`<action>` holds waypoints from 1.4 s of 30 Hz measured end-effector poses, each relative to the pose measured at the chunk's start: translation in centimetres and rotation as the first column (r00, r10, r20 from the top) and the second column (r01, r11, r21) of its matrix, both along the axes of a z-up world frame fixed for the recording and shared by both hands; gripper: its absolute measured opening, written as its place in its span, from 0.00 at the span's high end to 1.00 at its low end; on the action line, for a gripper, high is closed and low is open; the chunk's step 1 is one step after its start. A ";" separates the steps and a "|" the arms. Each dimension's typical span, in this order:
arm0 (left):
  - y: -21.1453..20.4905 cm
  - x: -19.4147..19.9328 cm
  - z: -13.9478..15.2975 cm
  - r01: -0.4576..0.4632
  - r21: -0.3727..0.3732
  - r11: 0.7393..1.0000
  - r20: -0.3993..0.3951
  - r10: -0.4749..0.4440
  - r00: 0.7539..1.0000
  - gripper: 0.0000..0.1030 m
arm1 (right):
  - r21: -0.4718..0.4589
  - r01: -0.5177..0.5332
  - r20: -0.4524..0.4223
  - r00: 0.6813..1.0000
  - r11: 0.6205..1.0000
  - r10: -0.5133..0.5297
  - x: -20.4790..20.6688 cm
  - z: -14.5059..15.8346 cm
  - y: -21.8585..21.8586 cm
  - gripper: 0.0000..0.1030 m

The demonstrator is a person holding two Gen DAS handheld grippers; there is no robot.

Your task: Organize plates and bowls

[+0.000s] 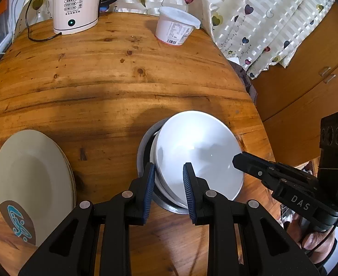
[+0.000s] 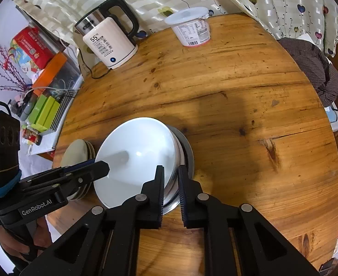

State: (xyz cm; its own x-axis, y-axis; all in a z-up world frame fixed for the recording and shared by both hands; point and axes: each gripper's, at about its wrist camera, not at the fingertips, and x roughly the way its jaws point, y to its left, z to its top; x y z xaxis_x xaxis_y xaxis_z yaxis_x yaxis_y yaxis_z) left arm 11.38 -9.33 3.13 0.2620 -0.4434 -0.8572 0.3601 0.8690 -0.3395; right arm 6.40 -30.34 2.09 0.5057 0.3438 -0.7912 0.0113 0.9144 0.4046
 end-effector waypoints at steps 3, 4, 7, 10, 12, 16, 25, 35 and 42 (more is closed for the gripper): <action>0.0 -0.1 -0.1 0.000 -0.001 1.000 0.014 0.000 1.000 0.76 | -0.004 -0.003 0.011 1.000 1.000 0.003 -0.1 -0.1 0.0 0.88; 0.0 -0.2 -0.1 0.001 -0.001 1.000 0.019 -0.001 1.000 0.76 | -0.006 -0.005 0.014 1.000 1.000 0.005 -0.2 -0.1 0.1 0.88; -0.2 -0.3 -0.1 0.005 0.003 1.000 0.042 -0.005 0.999 0.76 | -0.010 -0.007 0.025 1.000 1.000 0.007 -0.2 -0.1 0.1 0.88; -0.2 -0.2 -0.2 0.006 0.001 1.000 0.059 -0.006 0.998 0.76 | -0.013 -0.006 0.035 0.999 1.000 0.007 -0.2 -0.1 0.1 0.88; -0.2 -0.2 -0.2 0.007 0.001 1.000 0.064 -0.007 0.998 0.76 | -0.014 -0.007 0.039 0.999 1.000 0.007 -0.2 -0.2 0.1 0.88; -0.1 -0.2 -0.3 0.010 -0.008 1.000 0.077 -0.010 0.997 0.76 | -0.011 -0.004 0.045 0.999 1.000 0.005 -0.3 -0.2 0.0 0.88; -0.2 -0.8 -0.5 0.020 0.001 1.000 0.116 -0.020 0.993 0.76 | -0.016 -0.009 0.058 0.998 1.000 0.010 -0.4 -0.1 0.1 0.88; 2.6 -0.5 -0.1 -0.049 -0.138 0.989 0.082 0.061 0.995 0.76 | 0.055 0.005 0.094 0.995 0.998 -0.010 -1.3 0.9 -1.3 0.67; 5.2 -1.2 -0.3 -0.114 -0.202 0.973 0.068 0.130 0.989 0.76 | 0.100 0.000 0.121 0.993 0.995 -0.012 -2.7 1.0 -2.5 0.65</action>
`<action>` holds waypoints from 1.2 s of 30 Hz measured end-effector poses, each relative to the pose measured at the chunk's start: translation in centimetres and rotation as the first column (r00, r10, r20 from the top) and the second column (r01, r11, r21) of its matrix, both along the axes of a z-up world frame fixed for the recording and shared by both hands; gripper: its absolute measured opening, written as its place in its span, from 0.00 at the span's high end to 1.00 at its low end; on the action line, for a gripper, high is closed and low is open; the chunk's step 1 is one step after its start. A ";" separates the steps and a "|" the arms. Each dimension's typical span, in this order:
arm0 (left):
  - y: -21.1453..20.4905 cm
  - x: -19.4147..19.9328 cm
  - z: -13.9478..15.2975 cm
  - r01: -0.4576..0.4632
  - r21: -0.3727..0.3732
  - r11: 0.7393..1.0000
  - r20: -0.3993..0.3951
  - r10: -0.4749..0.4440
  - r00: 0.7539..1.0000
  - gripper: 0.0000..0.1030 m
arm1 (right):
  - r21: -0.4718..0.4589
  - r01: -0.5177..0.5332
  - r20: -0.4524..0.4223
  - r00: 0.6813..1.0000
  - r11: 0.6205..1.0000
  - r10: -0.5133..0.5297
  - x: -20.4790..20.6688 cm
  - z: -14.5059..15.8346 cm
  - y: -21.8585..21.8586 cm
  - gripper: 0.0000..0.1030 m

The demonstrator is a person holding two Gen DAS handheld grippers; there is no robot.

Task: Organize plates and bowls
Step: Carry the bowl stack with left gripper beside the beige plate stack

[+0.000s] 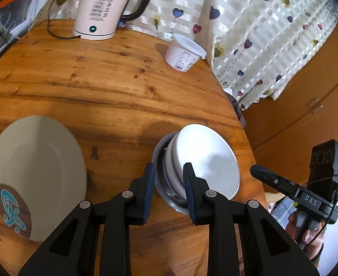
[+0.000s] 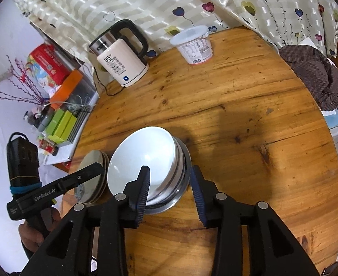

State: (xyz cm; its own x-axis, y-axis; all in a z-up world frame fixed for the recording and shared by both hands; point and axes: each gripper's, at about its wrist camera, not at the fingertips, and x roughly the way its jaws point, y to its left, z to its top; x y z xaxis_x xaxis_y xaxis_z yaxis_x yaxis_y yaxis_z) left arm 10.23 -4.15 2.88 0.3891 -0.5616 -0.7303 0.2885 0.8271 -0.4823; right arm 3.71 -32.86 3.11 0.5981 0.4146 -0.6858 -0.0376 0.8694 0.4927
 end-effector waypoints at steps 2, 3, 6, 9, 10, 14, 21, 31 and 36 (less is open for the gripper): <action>0.4 -0.1 -0.1 -0.008 -0.007 1.000 -0.002 0.008 1.000 0.76 | 0.011 -0.005 0.000 1.000 1.000 0.005 -0.3 -0.2 -0.3 0.65; 0.5 -0.2 -0.2 -0.012 -0.008 1.000 -0.003 0.012 1.000 0.76 | 0.015 -0.006 0.002 1.000 1.000 0.006 -0.5 -0.3 -0.4 0.65; 1.0 -0.3 -0.7 -0.022 -0.008 1.000 -0.014 0.022 1.000 0.76 | 0.028 -0.005 0.006 1.000 1.000 0.004 -1.0 -0.6 -0.8 0.65; 1.1 -0.4 -1.3 -0.027 -0.005 1.000 -0.027 0.027 0.999 0.76 | 0.038 0.012 -0.004 1.000 0.999 -0.012 -1.2 -1.1 -1.4 0.65; 1.2 -0.5 -1.4 -0.026 -0.007 1.000 -0.029 0.026 0.999 0.76 | 0.041 0.015 -0.007 1.000 0.999 -0.015 -1.3 -1.2 -1.5 0.65; 1.1 -0.6 -2.2 -0.020 -0.005 1.000 -0.043 0.020 0.999 0.76 | 0.040 0.014 -0.016 1.000 0.999 -0.013 -1.5 -1.8 -1.8 0.66; 0.3 -0.1 -3.3 -0.011 0.007 1.000 -0.067 0.012 0.998 0.76 | 0.045 -0.002 -0.067 0.998 0.999 0.005 0.0 -3.9 -1.3 0.72; -0.3 1.1 -4.7 -0.013 0.006 1.000 -0.107 0.014 0.994 0.76 | 0.041 -0.011 -0.088 0.996 0.999 0.014 1.4 -4.8 -0.8 0.72; -0.3 1.6 -4.9 -0.009 0.005 1.000 -0.111 0.009 0.994 0.76 | 0.044 -0.025 -0.096 0.995 0.999 0.029 1.8 -5.2 -0.6 0.79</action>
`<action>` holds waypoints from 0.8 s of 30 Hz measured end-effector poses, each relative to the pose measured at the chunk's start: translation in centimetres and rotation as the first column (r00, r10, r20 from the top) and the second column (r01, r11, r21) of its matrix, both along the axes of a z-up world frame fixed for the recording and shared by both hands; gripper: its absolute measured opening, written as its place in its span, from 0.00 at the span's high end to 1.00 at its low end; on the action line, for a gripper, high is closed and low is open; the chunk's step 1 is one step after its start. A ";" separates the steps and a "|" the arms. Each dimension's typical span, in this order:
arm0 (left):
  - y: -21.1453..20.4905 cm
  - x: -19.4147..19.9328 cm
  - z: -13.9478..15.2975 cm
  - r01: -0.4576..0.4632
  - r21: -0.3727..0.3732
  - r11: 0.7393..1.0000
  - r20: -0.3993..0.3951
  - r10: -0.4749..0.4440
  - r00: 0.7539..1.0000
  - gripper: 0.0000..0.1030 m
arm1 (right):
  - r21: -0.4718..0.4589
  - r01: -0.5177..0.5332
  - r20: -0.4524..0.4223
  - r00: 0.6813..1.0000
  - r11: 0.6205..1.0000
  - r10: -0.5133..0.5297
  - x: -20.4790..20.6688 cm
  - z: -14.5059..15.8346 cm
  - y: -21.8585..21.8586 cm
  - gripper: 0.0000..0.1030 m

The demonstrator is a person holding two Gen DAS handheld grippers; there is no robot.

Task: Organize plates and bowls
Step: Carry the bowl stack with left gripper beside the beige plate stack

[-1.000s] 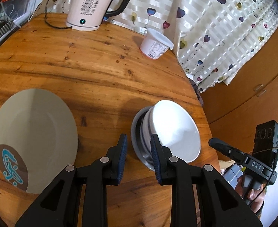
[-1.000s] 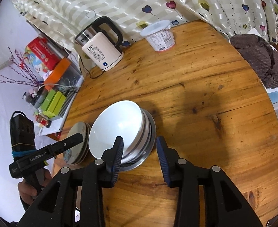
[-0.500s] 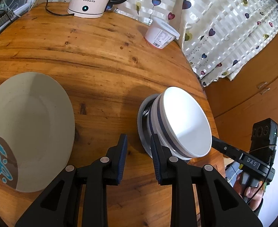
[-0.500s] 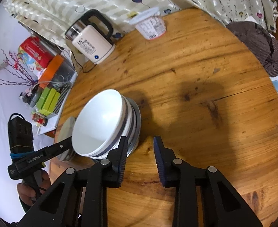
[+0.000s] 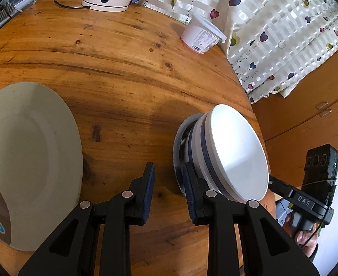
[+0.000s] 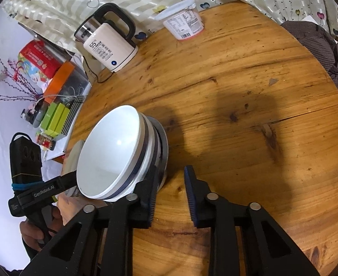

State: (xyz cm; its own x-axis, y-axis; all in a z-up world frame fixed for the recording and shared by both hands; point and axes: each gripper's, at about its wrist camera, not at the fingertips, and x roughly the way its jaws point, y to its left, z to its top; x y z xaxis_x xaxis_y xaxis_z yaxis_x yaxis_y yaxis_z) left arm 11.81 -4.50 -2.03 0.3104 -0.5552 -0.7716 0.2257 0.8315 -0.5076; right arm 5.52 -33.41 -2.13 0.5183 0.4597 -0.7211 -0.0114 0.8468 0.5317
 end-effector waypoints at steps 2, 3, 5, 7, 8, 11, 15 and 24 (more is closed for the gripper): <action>0.0 0.1 0.0 0.004 0.005 1.000 0.005 -0.004 1.000 0.76 | 0.006 -0.004 0.004 1.000 1.000 0.004 0.2 -0.1 0.1 0.83; -0.1 0.2 0.0 0.006 0.006 1.000 0.007 -0.006 1.000 0.76 | 0.007 -0.005 0.006 1.000 1.000 0.005 0.2 -0.1 0.1 0.83; 0.0 0.3 0.0 0.009 0.004 1.000 0.007 -0.009 1.000 0.76 | 0.007 -0.005 0.008 1.000 1.000 0.005 0.4 -0.1 0.0 0.83; 0.0 0.5 0.0 0.011 0.004 1.000 0.007 -0.011 1.000 0.76 | 0.008 -0.007 0.008 1.000 1.000 0.007 0.4 -0.1 0.1 0.84; 0.0 0.7 -0.1 0.012 -0.002 1.000 0.004 -0.012 1.000 0.76 | 0.012 -0.007 0.006 1.000 1.000 0.007 0.5 -0.1 0.1 0.84; 0.4 1.1 -0.3 0.015 -0.027 1.000 -0.014 -0.015 1.000 0.76 | 0.032 -0.011 0.003 1.000 0.999 0.011 0.7 -0.2 -0.1 0.84; 0.2 1.3 -0.3 0.021 -0.035 0.999 -0.011 -0.021 1.000 0.76 | 0.064 -0.024 0.015 1.000 0.998 0.023 0.9 -0.2 -0.2 0.93; 0.6 2.0 -0.8 0.018 -0.092 0.996 -0.050 -0.023 0.998 0.76 | 0.079 -0.028 0.015 1.000 0.996 0.027 1.0 -0.3 -0.3 0.94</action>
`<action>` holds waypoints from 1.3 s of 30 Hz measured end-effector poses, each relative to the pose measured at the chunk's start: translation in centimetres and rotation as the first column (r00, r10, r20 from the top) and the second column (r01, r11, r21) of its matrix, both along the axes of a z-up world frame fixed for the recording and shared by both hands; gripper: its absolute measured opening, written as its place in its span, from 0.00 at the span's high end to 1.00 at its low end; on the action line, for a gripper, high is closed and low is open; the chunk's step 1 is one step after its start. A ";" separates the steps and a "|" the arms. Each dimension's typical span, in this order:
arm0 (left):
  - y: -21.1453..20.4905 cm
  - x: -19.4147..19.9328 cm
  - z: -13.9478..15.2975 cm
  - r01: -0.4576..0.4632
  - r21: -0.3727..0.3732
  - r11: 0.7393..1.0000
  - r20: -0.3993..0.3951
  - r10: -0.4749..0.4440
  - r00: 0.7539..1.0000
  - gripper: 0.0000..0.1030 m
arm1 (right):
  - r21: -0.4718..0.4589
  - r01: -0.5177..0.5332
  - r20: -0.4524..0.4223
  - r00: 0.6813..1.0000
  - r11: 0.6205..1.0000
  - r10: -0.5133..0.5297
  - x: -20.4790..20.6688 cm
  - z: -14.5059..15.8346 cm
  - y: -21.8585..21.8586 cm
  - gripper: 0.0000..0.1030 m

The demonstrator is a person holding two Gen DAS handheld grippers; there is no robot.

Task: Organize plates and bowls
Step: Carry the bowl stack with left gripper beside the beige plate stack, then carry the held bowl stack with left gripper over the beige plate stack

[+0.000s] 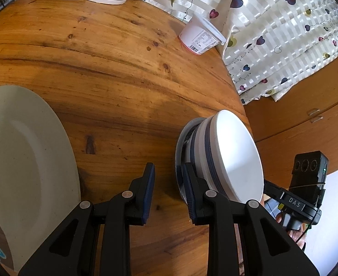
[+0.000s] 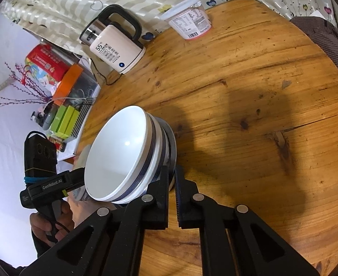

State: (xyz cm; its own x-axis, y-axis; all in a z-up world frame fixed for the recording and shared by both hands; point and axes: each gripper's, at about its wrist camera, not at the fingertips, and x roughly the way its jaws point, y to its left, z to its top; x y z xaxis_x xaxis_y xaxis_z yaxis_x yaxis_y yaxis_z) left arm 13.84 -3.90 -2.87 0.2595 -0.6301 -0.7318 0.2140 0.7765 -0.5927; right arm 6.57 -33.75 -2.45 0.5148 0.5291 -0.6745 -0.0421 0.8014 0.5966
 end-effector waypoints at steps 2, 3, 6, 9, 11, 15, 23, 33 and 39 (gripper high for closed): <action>0.2 0.0 -0.2 0.001 -0.016 1.000 -0.008 -0.001 1.000 0.78 | 0.004 0.000 0.001 1.000 1.000 0.000 0.0 0.0 0.0 0.94; 0.3 0.1 -0.3 0.000 -0.029 1.000 -0.017 0.000 1.000 0.79 | 0.013 0.001 -0.002 1.000 1.000 -0.001 0.0 0.0 -0.1 0.94; 0.4 0.2 -0.5 -0.001 -0.046 0.999 -0.027 0.000 1.000 0.80 | 0.032 -0.001 -0.006 1.000 0.999 0.002 0.1 -0.1 -0.2 0.94; 0.3 0.1 -0.4 0.007 -0.065 0.998 -0.028 -0.009 1.000 0.90 | 0.032 -0.006 -0.003 1.000 0.999 0.006 0.1 0.0 -0.2 0.94; 0.1 0.1 -0.2 0.012 -0.063 0.998 -0.024 -0.013 1.000 0.93 | 0.040 -0.011 -0.003 1.000 0.999 0.011 0.1 -0.1 -0.3 0.94; 0.0 0.0 0.0 0.016 -0.063 0.998 -0.017 -0.017 1.000 0.93 | 0.052 -0.011 -0.005 1.000 0.999 0.011 0.0 -0.4 -0.6 0.94; -0.1 -0.2 0.1 0.016 -0.047 0.999 -0.012 -0.017 1.000 0.93 | 0.063 -0.011 -0.006 1.000 0.998 0.012 -0.1 -0.4 -0.6 0.94; 0.0 -0.3 0.3 0.018 -0.034 0.999 0.000 -0.018 1.000 0.93 | 0.058 -0.012 -0.003 1.000 0.998 0.012 -0.1 -0.4 -0.6 0.94; -0.1 -0.4 0.2 0.025 -0.026 0.999 0.009 -0.025 1.000 0.93 | 0.056 -0.009 -0.011 1.000 0.998 0.009 -0.3 -0.7 -0.4 0.94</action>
